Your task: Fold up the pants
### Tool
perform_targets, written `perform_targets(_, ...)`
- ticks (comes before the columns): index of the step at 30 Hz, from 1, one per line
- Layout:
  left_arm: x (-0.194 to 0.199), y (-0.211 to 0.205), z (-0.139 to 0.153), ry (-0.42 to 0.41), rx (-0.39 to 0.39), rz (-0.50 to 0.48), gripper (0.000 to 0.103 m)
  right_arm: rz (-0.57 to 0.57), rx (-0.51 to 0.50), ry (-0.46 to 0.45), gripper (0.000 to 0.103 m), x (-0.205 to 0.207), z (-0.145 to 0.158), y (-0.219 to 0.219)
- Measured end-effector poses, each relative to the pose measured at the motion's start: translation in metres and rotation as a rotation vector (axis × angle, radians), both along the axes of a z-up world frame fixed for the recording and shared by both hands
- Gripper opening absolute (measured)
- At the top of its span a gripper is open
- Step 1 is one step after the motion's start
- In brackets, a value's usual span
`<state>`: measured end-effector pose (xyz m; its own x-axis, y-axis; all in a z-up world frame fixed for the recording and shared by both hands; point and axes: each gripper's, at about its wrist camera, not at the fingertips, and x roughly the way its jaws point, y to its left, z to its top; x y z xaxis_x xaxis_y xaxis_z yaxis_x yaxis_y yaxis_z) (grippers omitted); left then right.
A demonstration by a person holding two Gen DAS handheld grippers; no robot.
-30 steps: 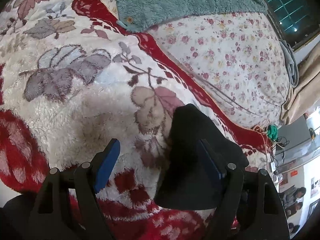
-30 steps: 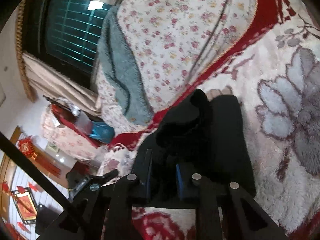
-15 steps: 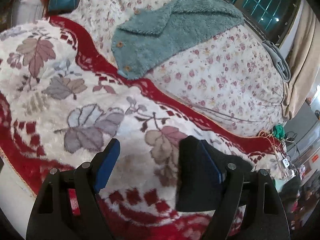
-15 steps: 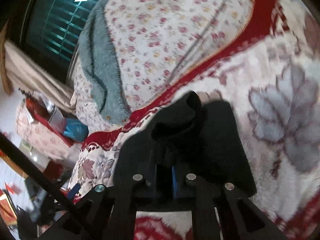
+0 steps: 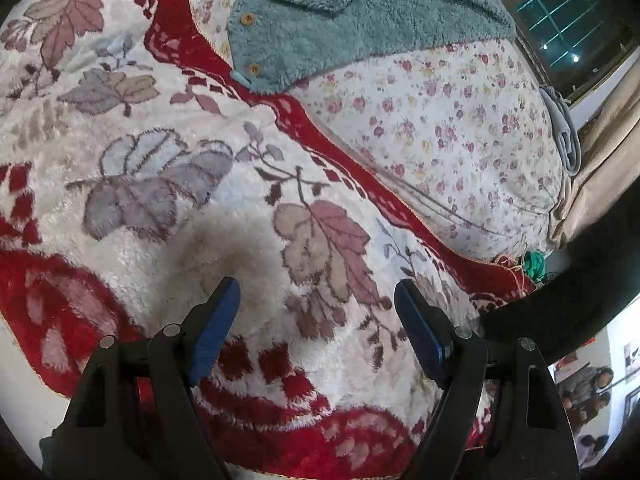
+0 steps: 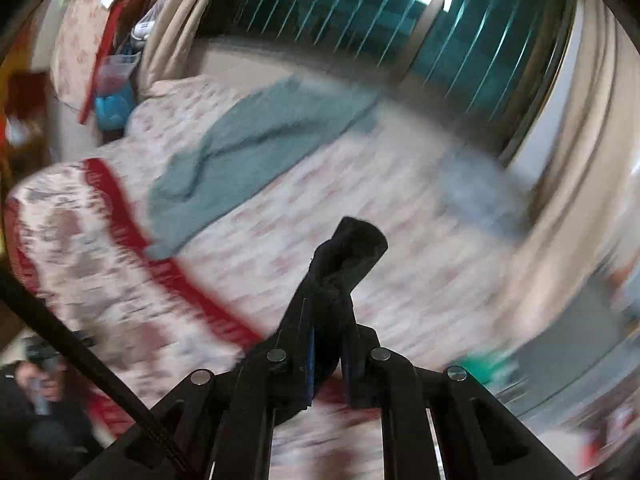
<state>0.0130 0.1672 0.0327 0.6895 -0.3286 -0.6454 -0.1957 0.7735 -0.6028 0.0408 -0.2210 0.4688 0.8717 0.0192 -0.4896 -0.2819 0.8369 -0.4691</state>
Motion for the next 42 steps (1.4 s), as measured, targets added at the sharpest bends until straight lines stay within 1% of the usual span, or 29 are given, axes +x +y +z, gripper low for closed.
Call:
perform_targets(2, 0.001, 0.001, -0.001, 0.006, -0.014, 0.000, 0.080, -0.017, -0.089, -0.110, 0.009, -0.016, 0.047, 0.006)
perform_targets(3, 0.001, 0.003, -0.001, 0.008, -0.027, 0.001, 0.080, -0.023, -0.118, -0.159, 0.009, -0.026, 0.070, 0.009)
perform_targets(4, 0.001, 0.004, -0.001, 0.010, -0.037, 0.001, 0.080, -0.027, -0.130, -0.186, 0.009, -0.030, 0.085, 0.012)
perform_targets(5, 0.000, 0.006, -0.002, 0.010, -0.050, -0.001, 0.080, -0.029, -0.147, -0.194, 0.009, -0.035, 0.092, 0.016)
perform_targets(6, 0.000, 0.007, -0.002, 0.007, -0.062, -0.001, 0.080, -0.025, -0.163, -0.180, 0.009, -0.036, 0.094, 0.020)
perform_targets(7, -0.001, 0.008, -0.001, 0.003, -0.070, 0.001, 0.080, -0.021, -0.179, -0.184, 0.009, -0.036, 0.093, 0.025)
perform_targets(8, -0.002, 0.010, -0.001, -0.002, -0.077, 0.004, 0.080, -0.014, -0.194, -0.191, 0.009, -0.037, 0.086, 0.031)
perform_targets(9, -0.003, 0.011, 0.000, -0.005, -0.082, 0.006, 0.080, -0.005, -0.189, -0.178, 0.009, -0.035, 0.078, 0.034)
perform_targets(12, -0.005, 0.014, 0.002, -0.013, -0.093, 0.008, 0.080, 0.024, -0.201, -0.118, 0.009, -0.019, 0.042, 0.057)
perform_targets(14, -0.007, 0.019, 0.002, -0.023, -0.098, 0.015, 0.080, 0.057, -0.222, -0.049, 0.009, 0.001, 0.001, 0.083)
perform_targets(15, -0.009, 0.022, 0.003, -0.030, -0.104, 0.021, 0.080, 0.069, -0.228, -0.027, 0.009, 0.005, -0.013, 0.089)
perform_targets(18, -0.012, 0.029, 0.004, -0.042, -0.127, 0.035, 0.080, 0.141, -0.190, 0.076, 0.009, 0.027, -0.074, 0.125)
perform_targets(21, -0.015, 0.035, 0.003, -0.047, -0.144, 0.041, 0.080, 0.220, -0.189, 0.153, 0.009, 0.040, -0.128, 0.164)
perform_targets(23, -0.017, 0.039, 0.003, -0.053, -0.154, 0.044, 0.080, 0.264, -0.188, 0.207, 0.009, 0.048, -0.158, 0.191)
perform_targets(24, -0.018, 0.040, 0.003, -0.055, -0.159, 0.043, 0.080, 0.287, -0.163, 0.252, 0.009, 0.053, -0.171, 0.203)
perform_targets(27, -0.019, 0.042, 0.003, -0.064, -0.175, 0.043, 0.080, 0.311, -0.088, 0.318, 0.009, 0.061, -0.193, 0.226)
perform_targets(29, -0.020, 0.044, 0.004, -0.072, -0.187, 0.043, 0.080, 0.319, -0.009, 0.361, 0.009, 0.068, -0.199, 0.239)
perform_targets(31, -0.023, 0.045, 0.006, -0.088, -0.195, 0.050, 0.080, 0.321, 0.043, 0.361, 0.009, 0.072, -0.199, 0.249)
perform_targets(32, -0.028, 0.049, 0.008, -0.112, -0.197, 0.066, 0.080, 0.321, 0.069, 0.350, 0.009, 0.073, -0.199, 0.257)
perform_targets(33, -0.034, 0.052, 0.011, -0.132, -0.193, 0.090, 0.080, 0.323, 0.108, 0.343, 0.009, 0.075, -0.197, 0.262)
perform_targets(35, -0.052, 0.062, 0.019, -0.192, -0.163, 0.174, 0.080, 0.331, 0.173, 0.330, 0.009, 0.076, -0.194, 0.272)
perform_targets(37, -0.079, 0.073, 0.030, -0.267, -0.101, 0.290, 0.080, 0.347, 0.218, 0.313, 0.009, 0.076, -0.192, 0.286)
perform_targets(38, -0.088, 0.076, 0.033, -0.290, -0.075, 0.329, 0.080, 0.356, 0.245, 0.313, 0.009, 0.076, -0.194, 0.296)
perform_targets(40, -0.097, 0.080, 0.034, -0.297, -0.045, 0.369, 0.080, 0.362, 0.268, 0.318, 0.009, 0.078, -0.203, 0.317)
perform_targets(42, -0.096, 0.083, 0.031, -0.281, -0.050, 0.376, 0.080, 0.371, 0.256, 0.319, 0.009, 0.076, -0.219, 0.341)
